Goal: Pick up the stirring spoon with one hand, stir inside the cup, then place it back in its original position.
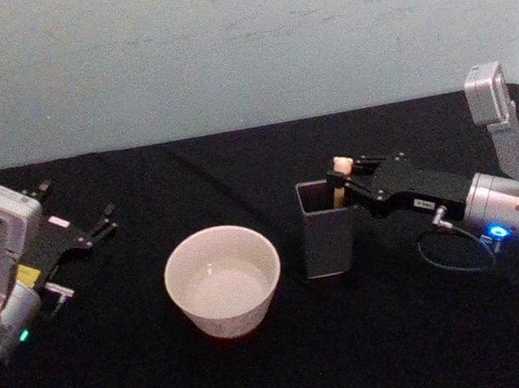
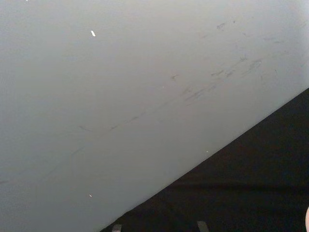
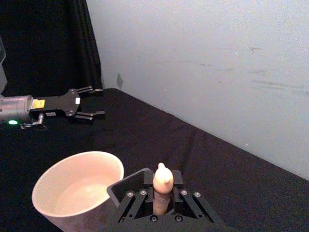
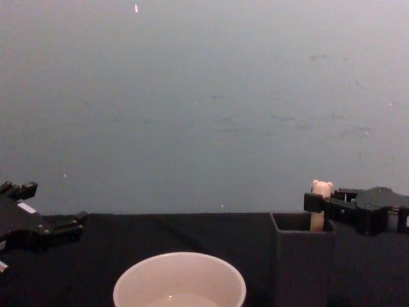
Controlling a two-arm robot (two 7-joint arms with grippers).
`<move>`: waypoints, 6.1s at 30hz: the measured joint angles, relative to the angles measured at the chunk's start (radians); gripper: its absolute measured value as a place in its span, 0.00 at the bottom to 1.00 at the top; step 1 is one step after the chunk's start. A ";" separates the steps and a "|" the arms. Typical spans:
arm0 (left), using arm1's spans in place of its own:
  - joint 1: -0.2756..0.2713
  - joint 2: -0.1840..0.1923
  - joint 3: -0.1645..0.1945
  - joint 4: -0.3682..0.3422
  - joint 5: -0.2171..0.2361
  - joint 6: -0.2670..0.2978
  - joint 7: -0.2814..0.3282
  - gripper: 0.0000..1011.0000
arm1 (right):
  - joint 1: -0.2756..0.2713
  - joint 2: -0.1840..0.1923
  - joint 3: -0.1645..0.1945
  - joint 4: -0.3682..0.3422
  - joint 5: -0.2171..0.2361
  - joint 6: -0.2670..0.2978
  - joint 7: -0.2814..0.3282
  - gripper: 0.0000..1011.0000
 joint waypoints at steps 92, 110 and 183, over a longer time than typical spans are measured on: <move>0.000 0.000 0.000 0.000 0.000 0.000 0.000 0.99 | 0.053 -0.133 -0.131 -0.117 -0.191 -0.168 -0.031 0.21; 0.000 0.000 0.000 0.000 0.000 0.000 0.000 0.99 | 0.064 -0.207 -0.150 0.017 -0.236 -0.218 -0.028 0.21; 0.000 0.000 0.000 0.000 0.000 0.000 0.000 0.99 | 0.029 -0.205 -0.140 -0.027 -0.228 -0.147 -0.059 0.21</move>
